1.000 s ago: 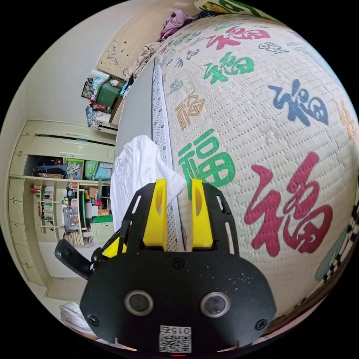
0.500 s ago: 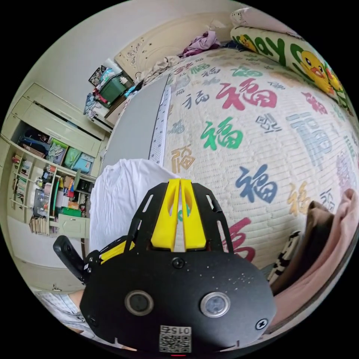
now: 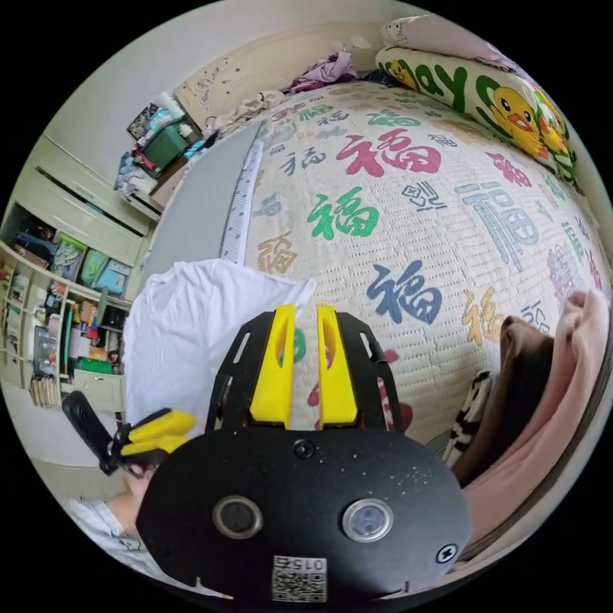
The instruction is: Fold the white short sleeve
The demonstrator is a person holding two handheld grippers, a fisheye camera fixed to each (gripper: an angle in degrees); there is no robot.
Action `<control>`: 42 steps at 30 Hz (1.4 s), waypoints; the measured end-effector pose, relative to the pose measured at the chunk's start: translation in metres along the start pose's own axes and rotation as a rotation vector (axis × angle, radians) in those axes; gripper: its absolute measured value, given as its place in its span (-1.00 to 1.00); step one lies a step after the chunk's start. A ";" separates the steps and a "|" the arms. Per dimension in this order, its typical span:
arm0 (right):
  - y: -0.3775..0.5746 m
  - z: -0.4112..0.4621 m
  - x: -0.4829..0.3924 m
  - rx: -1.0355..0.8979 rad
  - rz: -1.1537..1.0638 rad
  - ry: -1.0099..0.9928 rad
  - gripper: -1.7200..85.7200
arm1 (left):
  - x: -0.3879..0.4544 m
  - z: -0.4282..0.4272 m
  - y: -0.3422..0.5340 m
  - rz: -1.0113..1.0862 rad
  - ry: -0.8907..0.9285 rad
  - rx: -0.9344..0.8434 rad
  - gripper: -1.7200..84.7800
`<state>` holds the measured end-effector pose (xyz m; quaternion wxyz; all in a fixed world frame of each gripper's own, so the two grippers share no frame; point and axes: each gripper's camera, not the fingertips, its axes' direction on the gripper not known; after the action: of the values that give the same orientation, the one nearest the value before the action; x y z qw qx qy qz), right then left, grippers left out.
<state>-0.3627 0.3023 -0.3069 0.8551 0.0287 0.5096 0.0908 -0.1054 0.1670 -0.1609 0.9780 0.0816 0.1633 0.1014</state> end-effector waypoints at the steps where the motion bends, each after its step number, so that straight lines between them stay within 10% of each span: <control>1: 0.023 -0.011 -0.006 -0.019 -0.044 -0.080 -0.81 | -0.013 -0.040 0.015 -0.011 -0.022 0.032 -0.81; 14: 0.269 -0.085 -0.052 -0.324 0.011 -0.131 -0.70 | -0.107 -0.376 0.261 -0.467 -0.505 -0.007 -0.75; 42: 0.290 -0.313 -0.150 -0.458 0.141 0.138 -0.95 | -0.162 -0.410 0.403 -0.625 -0.385 -0.069 -0.97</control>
<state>-0.7430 0.5455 -0.2861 0.7941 -0.1367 0.5297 0.2650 -0.4618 0.5719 -0.4164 0.9767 0.0123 -0.0101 -0.2139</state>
